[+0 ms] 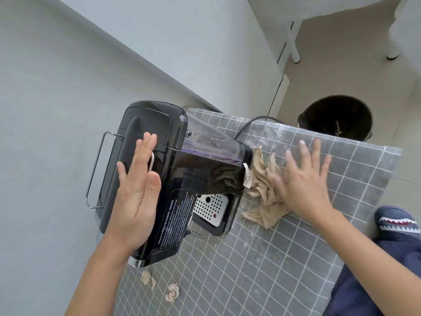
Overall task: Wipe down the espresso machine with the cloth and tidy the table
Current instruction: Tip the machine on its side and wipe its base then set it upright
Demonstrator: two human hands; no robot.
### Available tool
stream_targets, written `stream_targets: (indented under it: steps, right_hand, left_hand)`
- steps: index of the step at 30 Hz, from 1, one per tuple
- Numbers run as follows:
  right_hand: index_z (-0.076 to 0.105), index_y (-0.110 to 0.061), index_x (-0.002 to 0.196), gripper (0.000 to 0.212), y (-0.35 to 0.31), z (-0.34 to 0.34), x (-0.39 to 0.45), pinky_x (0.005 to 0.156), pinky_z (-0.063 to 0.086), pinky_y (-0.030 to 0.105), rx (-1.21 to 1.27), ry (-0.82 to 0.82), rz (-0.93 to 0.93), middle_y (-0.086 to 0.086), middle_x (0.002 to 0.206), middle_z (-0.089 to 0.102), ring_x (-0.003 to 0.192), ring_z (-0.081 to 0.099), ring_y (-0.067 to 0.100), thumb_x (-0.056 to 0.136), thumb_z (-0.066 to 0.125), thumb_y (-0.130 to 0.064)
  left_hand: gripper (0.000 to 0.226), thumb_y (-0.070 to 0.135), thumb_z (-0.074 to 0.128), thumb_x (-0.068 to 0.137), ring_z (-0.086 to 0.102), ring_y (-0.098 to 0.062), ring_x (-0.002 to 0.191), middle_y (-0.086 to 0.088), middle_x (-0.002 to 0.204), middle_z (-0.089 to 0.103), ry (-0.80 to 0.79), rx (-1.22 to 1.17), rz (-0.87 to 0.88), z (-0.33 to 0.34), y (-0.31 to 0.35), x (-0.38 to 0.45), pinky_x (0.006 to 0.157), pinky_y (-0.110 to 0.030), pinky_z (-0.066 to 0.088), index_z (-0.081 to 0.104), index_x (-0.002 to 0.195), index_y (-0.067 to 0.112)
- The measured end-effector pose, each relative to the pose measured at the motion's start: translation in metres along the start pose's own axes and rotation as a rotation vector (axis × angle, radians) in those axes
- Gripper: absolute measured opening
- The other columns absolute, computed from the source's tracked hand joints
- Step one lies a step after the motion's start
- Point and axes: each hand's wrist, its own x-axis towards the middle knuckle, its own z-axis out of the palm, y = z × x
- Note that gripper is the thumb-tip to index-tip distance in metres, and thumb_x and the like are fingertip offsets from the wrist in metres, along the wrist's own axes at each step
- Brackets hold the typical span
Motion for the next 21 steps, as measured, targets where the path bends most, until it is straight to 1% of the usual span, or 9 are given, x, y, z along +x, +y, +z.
stream_targets:
  steps: [2, 3, 5, 6, 8, 10, 14, 18, 21]
  right_hand:
    - [0.029, -0.01, 0.149, 0.085, 0.0, 0.02, -0.006, 0.104, -0.037, 0.053, -0.193, -0.137, -0.046, 0.024, 0.161, -0.011, 0.143, -0.032, 0.04, 0.088, 0.038, -0.069]
    - [0.047, -0.01, 0.136, 0.069, 0.0, 0.027, -0.009, 0.107, -0.032, 0.057, -0.18, -0.117, -0.093, 0.025, 0.161, -0.005, 0.144, -0.029, 0.042, 0.09, 0.046, -0.061]
    - [0.056, -0.011, 0.094, 0.016, -0.005, 0.031, -0.011, 0.115, -0.007, 0.067, -0.027, -0.022, -0.177, 0.025, 0.159, 0.02, 0.148, -0.009, 0.046, 0.092, 0.059, -0.026]
    - [0.05, -0.011, 0.087, 0.012, -0.01, 0.027, -0.013, 0.116, 0.011, 0.066, 0.094, 0.012, -0.196, 0.023, 0.153, 0.034, 0.148, 0.01, 0.048, 0.092, 0.058, -0.018]
    - [0.047, -0.011, 0.088, 0.024, -0.024, 0.011, -0.018, 0.094, 0.049, 0.048, 0.411, 0.055, -0.221, 0.011, 0.126, 0.058, 0.116, 0.057, 0.038, 0.098, 0.047, -0.033]
    - [0.047, -0.013, 0.095, 0.034, -0.05, -0.021, -0.02, 0.067, 0.054, 0.037, 0.616, 0.093, -0.268, 0.001, 0.097, 0.062, 0.078, 0.064, 0.021, 0.1, 0.038, -0.046]
    - [0.034, -0.019, 0.111, 0.018, -0.115, -0.065, -0.008, 0.047, 0.051, 0.014, 0.967, 0.171, -0.421, 0.006, 0.074, 0.067, 0.055, 0.067, 0.01, 0.102, 0.041, -0.034]
    - [0.063, -0.02, 0.111, 0.055, -0.164, -0.059, 0.014, 0.088, 0.038, 0.024, 0.937, 0.318, -0.38, -0.003, 0.105, 0.054, 0.1, 0.049, 0.015, 0.098, 0.02, -0.052]
    - [0.068, -0.021, 0.096, 0.037, -0.178, -0.048, 0.034, 0.108, 0.022, 0.03, 1.024, 0.399, -0.201, 0.005, 0.133, 0.043, 0.134, 0.03, 0.021, 0.098, 0.036, -0.039]
  left_hand:
    - [0.052, 0.054, 0.019, 0.098, 0.008, -0.005, 0.149, 0.028, 0.157, 0.012, 0.002, 0.002, -0.005, 0.0, 0.0, 0.0, 0.119, -0.026, -0.014, 0.013, 0.149, 0.045]
    - [0.052, 0.053, 0.019, 0.098, 0.008, -0.005, 0.149, 0.027, 0.158, 0.013, 0.002, 0.007, -0.004, 0.0, 0.0, 0.0, 0.119, -0.027, -0.014, 0.013, 0.149, 0.044]
    - [0.051, 0.052, 0.019, 0.099, 0.007, -0.004, 0.149, 0.026, 0.158, 0.013, 0.006, 0.015, 0.006, 0.0, 0.0, 0.0, 0.119, -0.027, -0.014, 0.013, 0.149, 0.044]
    - [0.05, 0.05, 0.019, 0.099, 0.006, -0.004, 0.149, 0.026, 0.158, 0.013, 0.006, 0.016, 0.007, 0.0, 0.001, 0.0, 0.119, -0.027, -0.014, 0.013, 0.148, 0.045]
    - [0.049, 0.048, 0.02, 0.099, 0.007, -0.004, 0.149, 0.027, 0.158, 0.013, 0.007, 0.01, 0.001, 0.0, 0.002, 0.0, 0.119, -0.026, -0.014, 0.013, 0.148, 0.047]
    - [0.049, 0.048, 0.02, 0.099, 0.006, -0.003, 0.149, 0.024, 0.159, 0.014, 0.007, 0.007, 0.004, 0.0, 0.001, 0.0, 0.119, -0.027, -0.014, 0.012, 0.147, 0.047]
    - [0.05, 0.048, 0.019, 0.099, 0.003, -0.002, 0.149, 0.021, 0.16, 0.013, 0.009, 0.014, 0.013, 0.0, 0.001, 0.0, 0.119, -0.029, -0.014, 0.012, 0.149, 0.042]
    - [0.05, 0.045, 0.02, 0.099, 0.005, -0.002, 0.149, 0.024, 0.159, 0.014, 0.008, 0.013, -0.001, 0.0, 0.003, 0.0, 0.121, -0.032, -0.013, 0.013, 0.149, 0.044]
    - [0.051, 0.047, 0.019, 0.099, 0.006, -0.004, 0.149, 0.025, 0.159, 0.013, 0.004, 0.018, 0.005, 0.0, 0.003, 0.001, 0.12, -0.03, -0.013, 0.013, 0.149, 0.043]
